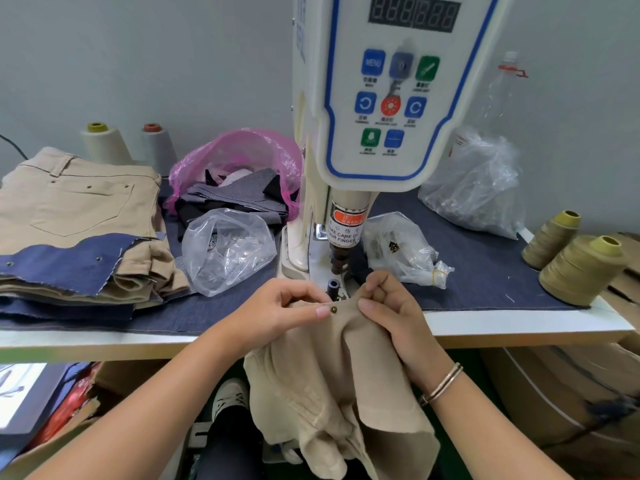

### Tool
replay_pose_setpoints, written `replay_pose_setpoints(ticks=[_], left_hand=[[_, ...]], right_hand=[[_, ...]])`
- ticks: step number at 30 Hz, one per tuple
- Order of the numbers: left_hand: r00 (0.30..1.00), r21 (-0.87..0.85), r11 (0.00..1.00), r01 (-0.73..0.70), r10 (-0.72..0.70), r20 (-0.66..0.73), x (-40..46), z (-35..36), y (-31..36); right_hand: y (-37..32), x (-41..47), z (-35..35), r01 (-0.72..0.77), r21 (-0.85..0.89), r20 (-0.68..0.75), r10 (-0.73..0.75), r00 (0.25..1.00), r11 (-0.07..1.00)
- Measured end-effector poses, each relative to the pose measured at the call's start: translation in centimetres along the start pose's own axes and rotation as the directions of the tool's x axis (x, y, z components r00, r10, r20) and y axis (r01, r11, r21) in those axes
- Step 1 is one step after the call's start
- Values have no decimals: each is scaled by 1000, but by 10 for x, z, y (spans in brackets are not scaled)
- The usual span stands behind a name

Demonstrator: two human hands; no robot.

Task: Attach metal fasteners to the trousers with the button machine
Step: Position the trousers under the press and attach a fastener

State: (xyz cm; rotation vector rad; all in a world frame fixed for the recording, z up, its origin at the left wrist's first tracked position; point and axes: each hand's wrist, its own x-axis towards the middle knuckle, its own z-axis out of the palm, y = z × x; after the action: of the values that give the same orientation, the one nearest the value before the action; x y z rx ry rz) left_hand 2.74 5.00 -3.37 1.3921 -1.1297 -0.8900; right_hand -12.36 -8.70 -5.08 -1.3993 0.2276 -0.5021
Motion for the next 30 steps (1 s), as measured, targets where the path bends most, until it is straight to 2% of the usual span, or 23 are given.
replay_pose_setpoints(ticks=[3,6,9,12,14,15,17,19,21,24,26,28,30], left_hand=[[999,-35,999,-23,22,-27,-5,-1,6],[997,-22,998,-58,57,-46,-9,-6,15],[994,-8,997,-81,81,-68,-12,-14,23],[989,17,993,-116,117,-91,-16,-25,30],[986,41,991,-125,129,-104,-18,-33,33],[985,53,991,-126,131,-116,-19,-37,33],[978,93,990,-110,124,-166,-20,-42,35],[953,124,990,-71,104,-286,-18,-45,33],[906,198,980,-26,107,-410,-16,-45,29],[827,380,925,-9,220,-517,-19,-42,23],[831,275,955,-107,238,-504,-27,-41,28],[878,154,963,-223,267,-398,-35,-40,36],[919,152,957,-248,282,-276,-41,-43,44]], right_hand=[[-9,-4,6,25,-37,18,-24,1000,999],[-10,-11,10,32,-167,43,-25,999,986],[-7,-25,11,-93,-269,53,111,992,959],[-6,-43,12,-216,-485,89,294,952,847],[-7,-50,14,-173,-598,75,270,960,782],[-9,-52,16,-160,-602,54,240,969,782],[-14,-50,20,-176,-475,12,207,978,862],[-26,-43,27,-248,-133,-10,249,968,960],[-40,-31,38,-243,149,14,243,970,959],[-55,-10,60,-172,341,47,166,985,924],[-61,3,76,-149,426,54,140,989,892],[-65,15,89,-131,473,53,120,991,871],[-64,25,98,-119,472,35,117,993,874]])
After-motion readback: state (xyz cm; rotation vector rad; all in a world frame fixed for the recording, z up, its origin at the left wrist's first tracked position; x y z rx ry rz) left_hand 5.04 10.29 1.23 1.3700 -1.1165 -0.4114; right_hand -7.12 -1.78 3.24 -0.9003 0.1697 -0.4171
